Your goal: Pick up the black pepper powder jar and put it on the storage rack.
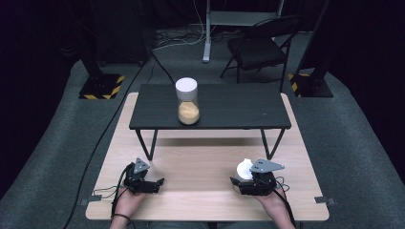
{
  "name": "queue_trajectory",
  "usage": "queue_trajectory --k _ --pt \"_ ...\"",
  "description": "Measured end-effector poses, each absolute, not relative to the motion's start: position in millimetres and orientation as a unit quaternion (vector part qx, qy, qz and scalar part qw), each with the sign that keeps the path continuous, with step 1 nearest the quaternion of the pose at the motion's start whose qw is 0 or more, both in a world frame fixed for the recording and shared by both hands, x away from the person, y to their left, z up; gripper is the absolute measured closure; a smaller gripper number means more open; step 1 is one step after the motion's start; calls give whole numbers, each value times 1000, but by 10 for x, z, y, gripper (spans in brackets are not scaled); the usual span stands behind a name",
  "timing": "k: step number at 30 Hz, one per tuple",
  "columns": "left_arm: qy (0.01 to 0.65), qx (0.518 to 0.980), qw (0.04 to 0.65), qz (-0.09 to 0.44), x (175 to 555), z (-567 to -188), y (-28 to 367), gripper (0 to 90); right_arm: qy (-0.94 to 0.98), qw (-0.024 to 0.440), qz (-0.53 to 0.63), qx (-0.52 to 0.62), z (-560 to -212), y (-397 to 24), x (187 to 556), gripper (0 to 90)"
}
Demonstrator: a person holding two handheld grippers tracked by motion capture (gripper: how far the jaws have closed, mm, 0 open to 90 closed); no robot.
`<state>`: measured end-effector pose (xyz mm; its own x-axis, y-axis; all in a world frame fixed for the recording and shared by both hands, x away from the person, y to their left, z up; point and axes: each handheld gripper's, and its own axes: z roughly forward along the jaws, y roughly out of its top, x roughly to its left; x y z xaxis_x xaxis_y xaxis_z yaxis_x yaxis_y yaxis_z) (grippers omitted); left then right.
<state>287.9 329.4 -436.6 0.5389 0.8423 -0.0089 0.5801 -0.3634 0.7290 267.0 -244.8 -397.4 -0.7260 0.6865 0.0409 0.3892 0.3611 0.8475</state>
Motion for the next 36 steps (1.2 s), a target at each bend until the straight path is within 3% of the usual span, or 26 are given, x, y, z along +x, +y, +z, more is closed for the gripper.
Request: queue_trajectory --k 36 --pt "443 804 350 188 2872 -4365 3289 38 786 176 478 351 -3635 -2616 2515 284"
